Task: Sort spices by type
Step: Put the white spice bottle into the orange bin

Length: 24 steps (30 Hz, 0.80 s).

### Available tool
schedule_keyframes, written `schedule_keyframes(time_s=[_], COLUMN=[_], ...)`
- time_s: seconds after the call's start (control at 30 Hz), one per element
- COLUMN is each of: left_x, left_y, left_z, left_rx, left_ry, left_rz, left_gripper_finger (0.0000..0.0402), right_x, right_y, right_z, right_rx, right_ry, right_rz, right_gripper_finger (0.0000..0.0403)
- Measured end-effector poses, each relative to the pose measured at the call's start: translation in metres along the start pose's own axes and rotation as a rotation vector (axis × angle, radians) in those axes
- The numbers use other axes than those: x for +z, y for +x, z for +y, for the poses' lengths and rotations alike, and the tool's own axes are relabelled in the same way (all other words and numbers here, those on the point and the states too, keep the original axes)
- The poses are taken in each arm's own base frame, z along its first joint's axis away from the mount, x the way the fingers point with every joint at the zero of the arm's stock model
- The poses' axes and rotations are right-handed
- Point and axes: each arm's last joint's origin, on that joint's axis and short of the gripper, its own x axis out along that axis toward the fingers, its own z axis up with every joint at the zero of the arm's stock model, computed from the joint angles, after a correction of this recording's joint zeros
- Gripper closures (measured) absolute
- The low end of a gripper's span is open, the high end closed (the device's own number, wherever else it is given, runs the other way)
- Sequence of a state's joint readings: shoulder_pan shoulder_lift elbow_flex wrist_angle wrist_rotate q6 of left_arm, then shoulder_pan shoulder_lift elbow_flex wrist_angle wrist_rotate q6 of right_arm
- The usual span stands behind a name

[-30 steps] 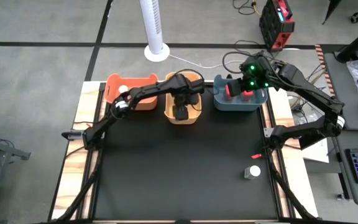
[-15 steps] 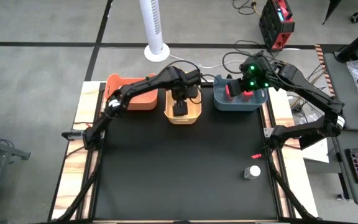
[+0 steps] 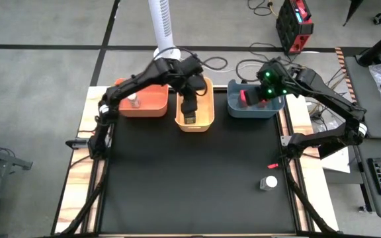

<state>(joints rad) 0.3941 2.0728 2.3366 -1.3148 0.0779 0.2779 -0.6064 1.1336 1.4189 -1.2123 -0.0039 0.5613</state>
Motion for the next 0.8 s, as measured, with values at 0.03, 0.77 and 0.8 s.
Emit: schedule_keyframes(time_s=[0.03, 0.77, 0.8], left_x=[-0.001, -0.087, -0.089], left_y=[-0.006, -0.062, -0.065], left_z=[0.000, -0.016, -0.017], left_rx=[0.006, 0.086, 0.091], left_ry=[0.000, -0.248, -0.246], left_rz=[-0.018, -0.462, -0.492], left_gripper_finger=[0.0248, 0.0265, 0.0265], right_x=[-0.002, -0.052, -0.056], right_y=[0.000, -0.007, -0.008], right_z=[-0.001, 0.032, 0.034], right_rx=[-0.010, 0.170, 0.165], right_ry=[0.006, 0.030, 0.030], right_rz=[0.016, 0.447, 0.472], right_gripper_finger=[0.0390, 0.0390, 0.0390])
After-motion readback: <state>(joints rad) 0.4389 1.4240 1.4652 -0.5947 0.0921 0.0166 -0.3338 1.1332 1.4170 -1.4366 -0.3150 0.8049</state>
